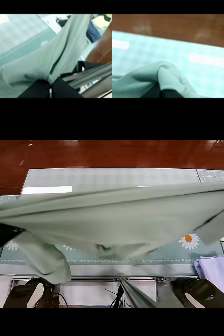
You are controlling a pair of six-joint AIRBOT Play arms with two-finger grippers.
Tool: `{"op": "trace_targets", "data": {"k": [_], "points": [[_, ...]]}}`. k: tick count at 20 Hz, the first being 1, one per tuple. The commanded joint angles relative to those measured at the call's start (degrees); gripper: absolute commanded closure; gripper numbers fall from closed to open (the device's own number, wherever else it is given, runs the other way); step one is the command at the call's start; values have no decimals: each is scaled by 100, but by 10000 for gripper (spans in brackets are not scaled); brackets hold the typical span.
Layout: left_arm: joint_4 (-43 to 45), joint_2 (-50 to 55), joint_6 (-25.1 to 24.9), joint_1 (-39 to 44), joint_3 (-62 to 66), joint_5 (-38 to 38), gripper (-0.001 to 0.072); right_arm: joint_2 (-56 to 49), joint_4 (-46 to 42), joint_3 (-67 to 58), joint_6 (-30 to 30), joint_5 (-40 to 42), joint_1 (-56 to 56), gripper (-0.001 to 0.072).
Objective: Fold the shirts.
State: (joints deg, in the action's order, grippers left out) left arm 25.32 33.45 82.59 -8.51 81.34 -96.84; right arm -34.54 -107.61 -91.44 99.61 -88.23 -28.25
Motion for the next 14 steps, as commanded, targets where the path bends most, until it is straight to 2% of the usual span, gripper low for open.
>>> {"op": "trace_targets", "data": {"k": [1,5,10,14], "points": [[24,-2,212,-2,-756,-424,680,-656,-321,-39,-717,-492,-2,685],[46,0,-149,-2,-2068,-275,680,-1827,-457,-39,-1019,267,-2,687],[442,83,-850,-2,-3893,1150,680,-3259,-466,-33,-1150,1591,0,687],[450,463,-1202,9,-4966,1698,680,-4330,-306,-33,-1110,2411,210,687]]}}
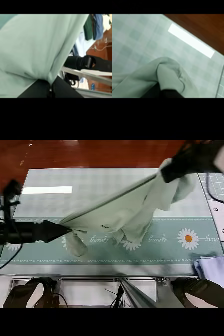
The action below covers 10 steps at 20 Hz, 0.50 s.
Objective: Fold the shirts.
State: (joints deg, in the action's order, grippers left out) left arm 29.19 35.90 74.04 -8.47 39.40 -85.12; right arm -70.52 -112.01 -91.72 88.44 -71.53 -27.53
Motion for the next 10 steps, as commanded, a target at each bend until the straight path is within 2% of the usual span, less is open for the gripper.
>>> {"op": "trace_targets", "data": {"k": [1,3,7,10], "points": [[63,334,-461,4,-942,579,679,-922,258,-4,120,879,280,686],[63,619,-704,4,-1178,706,679,-1244,780,-4,284,1062,649,687],[63,1211,-1058,11,-1263,1419,680,-1794,2293,-4,140,1202,1360,686],[63,1755,-1211,212,-1261,1954,680,-2131,2658,-4,-136,1110,1493,686]]}}
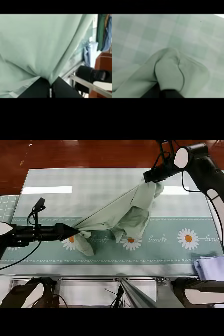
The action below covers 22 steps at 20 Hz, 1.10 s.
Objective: Fold the shirts.
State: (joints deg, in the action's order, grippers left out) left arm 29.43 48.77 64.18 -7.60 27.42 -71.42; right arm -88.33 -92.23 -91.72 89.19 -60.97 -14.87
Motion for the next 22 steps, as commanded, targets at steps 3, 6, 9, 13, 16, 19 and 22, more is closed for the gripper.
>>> {"op": "trace_targets", "data": {"k": [3,6,9,13,16,19,22], "points": [[37,1043,-223,461,-59,885,679,-540,684,-4,-302,-52,227,664],[37,1362,-221,669,-57,866,679,-372,638,-7,-1043,-426,229,515],[13,1368,-199,636,-4,804,680,262,-52,-7,-1338,-782,271,199],[13,1366,-199,619,151,623,679,1257,-708,-2,-1080,-1325,973,200],[15,1368,-201,619,149,623,679,1582,22,658,-881,-1950,2297,200],[15,1368,-203,619,149,625,680,1781,2083,2389,-1185,-2024,3512,199],[15,1368,-203,619,149,625,679,1766,3480,3991,-1707,-1768,3838,153]]}}
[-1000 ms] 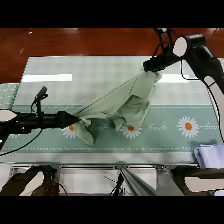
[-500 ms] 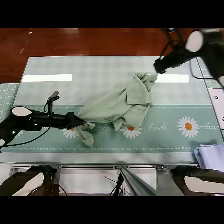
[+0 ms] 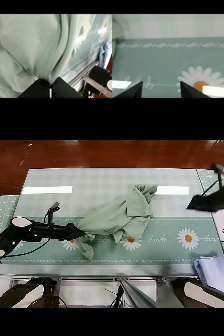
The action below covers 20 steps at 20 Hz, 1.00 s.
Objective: Fold the shirts.
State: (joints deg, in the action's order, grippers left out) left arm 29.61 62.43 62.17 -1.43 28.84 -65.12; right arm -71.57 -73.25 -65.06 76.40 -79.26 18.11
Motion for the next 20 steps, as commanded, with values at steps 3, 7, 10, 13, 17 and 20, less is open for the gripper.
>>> {"op": "trace_targets", "data": {"k": [3,7,10,13,17,20], "points": [[-2,2,-2,2,7,-2,679,92,2490,2308,-474,984,358,153],[-2,2,-2,4,7,-2,679,90,3032,2686,-448,2367,-404,153],[0,2,-22,2,7,0,679,-46,3126,2686,-68,3307,-1161,153],[-2,2,-20,2,7,-4,679,-533,3467,2686,94,3650,-1668,154],[-2,2,-22,2,7,4,679,-949,4199,2684,-28,4140,-2197,163],[-2,2,-210,-13,22,15,679,-986,4636,2621,-76,4301,-2387,603]]}}
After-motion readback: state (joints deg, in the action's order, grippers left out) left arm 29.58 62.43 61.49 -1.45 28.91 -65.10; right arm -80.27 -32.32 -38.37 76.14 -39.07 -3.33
